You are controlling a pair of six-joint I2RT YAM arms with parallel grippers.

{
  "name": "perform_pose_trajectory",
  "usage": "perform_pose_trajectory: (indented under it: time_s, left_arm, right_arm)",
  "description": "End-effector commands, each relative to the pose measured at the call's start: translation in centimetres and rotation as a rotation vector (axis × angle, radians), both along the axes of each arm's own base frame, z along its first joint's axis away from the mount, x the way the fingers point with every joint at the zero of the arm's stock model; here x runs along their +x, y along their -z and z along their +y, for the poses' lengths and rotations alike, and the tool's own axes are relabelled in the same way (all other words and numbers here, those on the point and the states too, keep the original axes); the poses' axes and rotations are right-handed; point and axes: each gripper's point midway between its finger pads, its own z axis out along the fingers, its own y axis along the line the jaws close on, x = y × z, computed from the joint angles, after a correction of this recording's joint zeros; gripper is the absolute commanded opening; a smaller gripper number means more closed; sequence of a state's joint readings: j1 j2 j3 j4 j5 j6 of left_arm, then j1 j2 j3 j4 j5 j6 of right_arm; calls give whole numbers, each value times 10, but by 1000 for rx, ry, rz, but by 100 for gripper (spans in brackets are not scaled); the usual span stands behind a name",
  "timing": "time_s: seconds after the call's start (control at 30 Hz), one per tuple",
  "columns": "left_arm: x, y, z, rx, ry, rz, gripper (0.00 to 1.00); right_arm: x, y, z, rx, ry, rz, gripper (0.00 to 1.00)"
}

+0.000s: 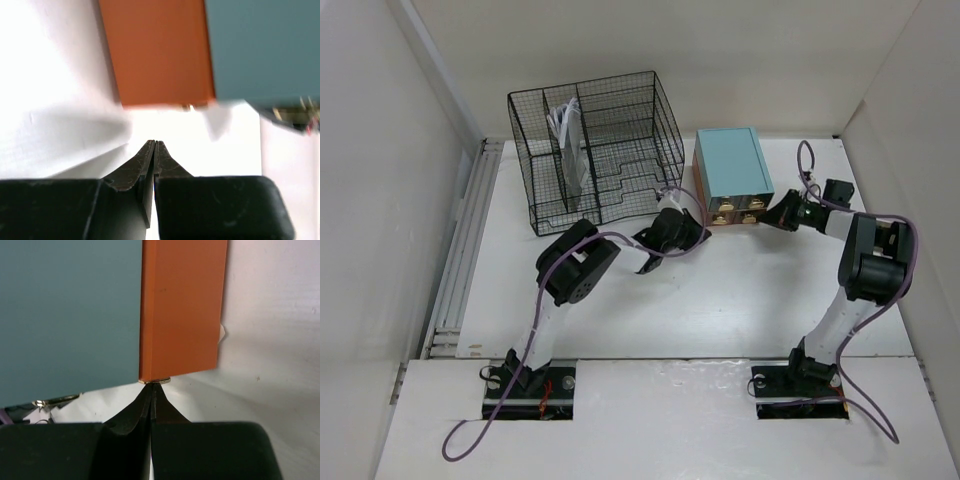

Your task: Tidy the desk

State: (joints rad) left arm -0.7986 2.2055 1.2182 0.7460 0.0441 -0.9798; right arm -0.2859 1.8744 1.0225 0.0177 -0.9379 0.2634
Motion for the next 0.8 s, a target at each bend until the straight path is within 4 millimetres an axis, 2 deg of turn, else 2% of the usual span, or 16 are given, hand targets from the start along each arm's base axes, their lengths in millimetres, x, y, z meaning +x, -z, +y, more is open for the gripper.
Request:
perform_pose_trajectory:
  time_s: [0.0,0.1,0.23,0.27,0.3,0.33,0.4,0.43,0.47,0.53,0.57,0.6,0.67,0.7,0.73,0.77]
  left_arm:
    - [-13,-67,-5,-101,26,-126,0]
    - [-30,-70,-6,-91,55,-142,3]
    - [-64,-79,-2,-71,116,-166,15]
    - [-78,-81,-5,-76,147,-162,21]
    - [-86,-83,-4,-71,161,-171,28]
    - [-96,-87,-4,-70,186,-181,44]
    - [-123,-98,-1,-50,241,-224,61]
    - [-132,-101,0,-40,261,-236,69]
    - [-145,-108,5,-24,284,-246,85]
    - [-162,-119,5,27,319,-303,99]
    - [-169,-122,7,54,334,-318,99]
    - [-180,-129,15,112,352,-351,99]
    - [-186,-147,23,160,347,-391,99]
    - [-192,-164,34,192,348,-404,99]
    - [-188,-174,43,220,326,-423,99]
    - [-188,-184,50,249,325,-452,99]
  right_arm:
    - [26,-17,-1,-18,13,-84,0]
    - [26,-23,-1,-22,13,-99,0]
    - [7,-27,3,-62,-30,-128,0]
    - [0,-35,4,-91,-53,-149,0]
    - [-18,-30,11,-98,-97,-83,0]
    - [-26,-30,9,-168,-168,-129,0]
    - [-35,-46,8,-231,-246,-167,2]
    - [-58,-44,14,-201,-299,-90,15]
    - [-60,-55,11,-260,-364,-161,26]
    - [-76,-71,12,-290,-402,-166,59]
    - [-77,-80,10,-325,-404,-204,73]
    - [-78,-107,6,-414,-386,-301,78]
    - [-76,-141,1,-542,-334,-434,100]
    - [-79,-155,0,-595,-290,-474,100]
    - [-86,-191,-11,-734,-183,-569,100]
    - [-83,-220,-12,-801,-114,-683,100]
